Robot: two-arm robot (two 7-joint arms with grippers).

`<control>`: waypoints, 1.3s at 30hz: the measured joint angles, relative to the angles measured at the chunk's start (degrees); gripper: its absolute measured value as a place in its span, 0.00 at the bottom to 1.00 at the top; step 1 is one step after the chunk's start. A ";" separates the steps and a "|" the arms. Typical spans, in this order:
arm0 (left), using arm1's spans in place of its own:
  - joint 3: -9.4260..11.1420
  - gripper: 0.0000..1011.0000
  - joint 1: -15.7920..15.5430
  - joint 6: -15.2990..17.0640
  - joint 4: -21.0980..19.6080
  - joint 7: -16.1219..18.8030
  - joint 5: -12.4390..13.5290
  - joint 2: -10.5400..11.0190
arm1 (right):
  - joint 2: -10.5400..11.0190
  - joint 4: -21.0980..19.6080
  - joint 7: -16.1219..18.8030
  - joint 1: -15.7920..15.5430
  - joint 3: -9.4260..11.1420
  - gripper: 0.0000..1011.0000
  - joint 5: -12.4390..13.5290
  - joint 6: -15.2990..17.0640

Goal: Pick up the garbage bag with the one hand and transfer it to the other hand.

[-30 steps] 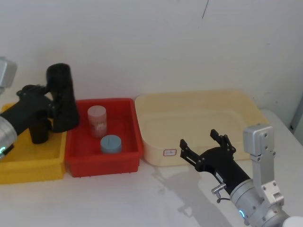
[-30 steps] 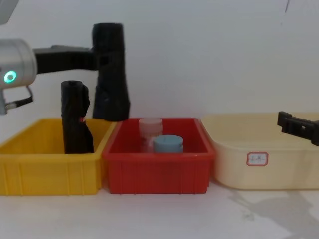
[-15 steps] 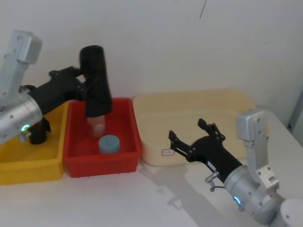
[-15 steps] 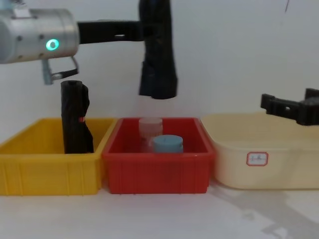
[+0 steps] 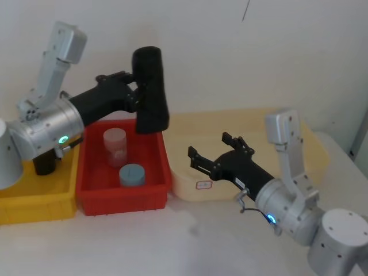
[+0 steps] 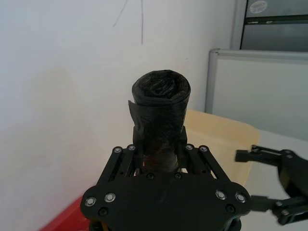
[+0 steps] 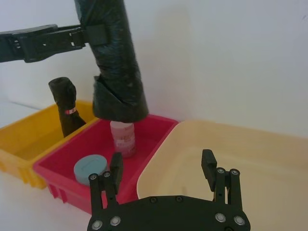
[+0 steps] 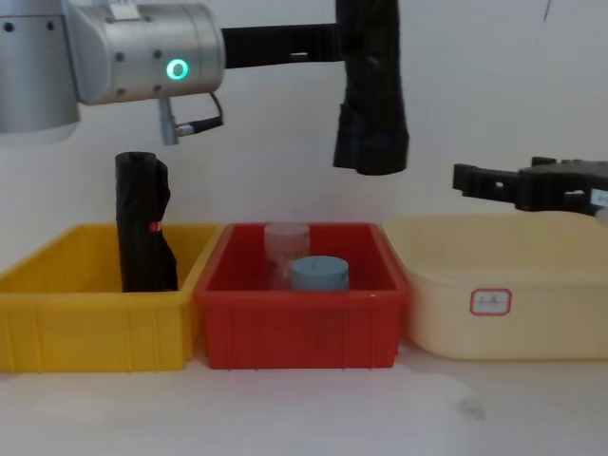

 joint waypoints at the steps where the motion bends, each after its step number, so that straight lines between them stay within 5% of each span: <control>1: 0.31 0.36 -0.59 -0.30 1.09 -0.41 -0.18 -0.56 | 0.00 0.00 0.00 0.00 0.00 0.99 0.00 0.00; 16: 2.20 0.36 -3.96 -2.33 8.69 -3.35 -2.07 -4.58 | -3.97 7.49 -0.07 6.96 -1.22 0.99 -0.55 1.83; 39: 4.30 0.36 -6.97 -3.90 16.39 -6.05 -3.89 -8.11 | -8.86 16.41 0.40 14.37 -1.35 0.98 -1.35 -0.86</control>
